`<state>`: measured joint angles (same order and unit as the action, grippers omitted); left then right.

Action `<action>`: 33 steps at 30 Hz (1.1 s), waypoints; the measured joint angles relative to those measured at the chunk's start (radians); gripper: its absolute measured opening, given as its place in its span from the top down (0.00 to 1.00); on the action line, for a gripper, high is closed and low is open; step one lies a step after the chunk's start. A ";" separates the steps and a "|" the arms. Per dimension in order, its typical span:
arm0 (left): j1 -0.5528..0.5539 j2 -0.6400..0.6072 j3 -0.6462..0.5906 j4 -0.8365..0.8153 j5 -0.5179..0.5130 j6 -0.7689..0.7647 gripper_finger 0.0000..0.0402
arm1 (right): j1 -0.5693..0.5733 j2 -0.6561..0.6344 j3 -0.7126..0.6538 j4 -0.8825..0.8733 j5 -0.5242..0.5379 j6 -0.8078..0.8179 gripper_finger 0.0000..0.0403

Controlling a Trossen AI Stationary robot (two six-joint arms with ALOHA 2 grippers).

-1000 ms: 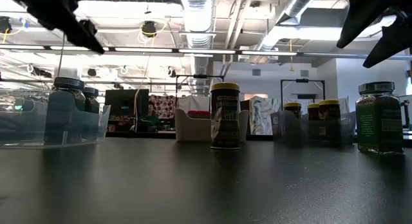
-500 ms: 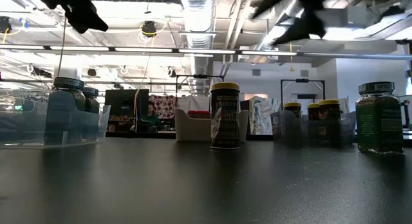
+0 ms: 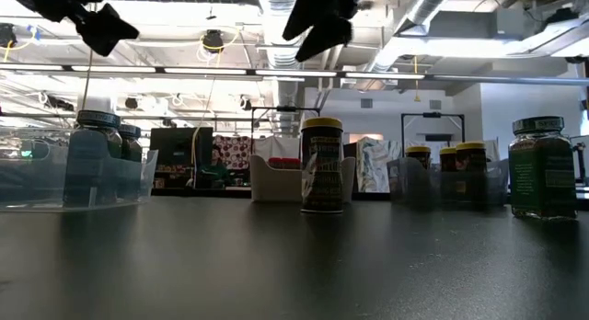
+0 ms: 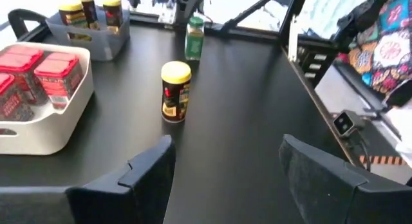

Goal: Sort spices by type
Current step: Put the yellow seasoning bottle into the black bin

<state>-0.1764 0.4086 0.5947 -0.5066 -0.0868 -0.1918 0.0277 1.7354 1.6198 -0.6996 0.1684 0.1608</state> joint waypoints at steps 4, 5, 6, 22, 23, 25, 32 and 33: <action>0.000 -0.048 -0.010 -0.015 0.000 -0.003 0.34 | -0.029 0.138 0.196 -0.257 -0.057 -0.114 0.15; 0.000 -0.054 -0.010 -0.022 0.000 -0.003 0.34 | -0.033 0.167 0.233 -0.310 -0.065 -0.140 0.15; 0.000 -0.058 -0.010 -0.031 0.000 -0.003 0.34 | -0.037 0.195 0.265 -0.356 -0.067 -0.163 0.15; 0.000 -0.057 -0.010 -0.158 -0.002 -0.037 0.34 | -0.013 0.356 0.326 -0.465 -0.197 -0.304 0.15; 0.000 -0.057 -0.010 -0.158 -0.002 -0.035 0.34 | -0.012 0.363 0.326 -0.466 -0.199 -0.304 0.15; 0.000 -0.057 -0.010 -0.159 -0.002 -0.034 0.34 | -0.013 0.384 0.326 -0.479 -0.200 -0.304 0.15; 0.000 -0.058 -0.010 -0.159 -0.002 -0.033 0.34 | -0.011 0.440 0.324 -0.527 -0.200 -0.318 0.16; 0.000 -0.059 -0.010 -0.158 -0.002 -0.033 0.34 | -0.008 0.449 0.324 -0.529 -0.200 -0.321 0.16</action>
<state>-0.1764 0.3500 0.5842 -0.6647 -0.0891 -0.2249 0.0194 2.1839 1.9438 -1.2283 -0.0316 -0.1603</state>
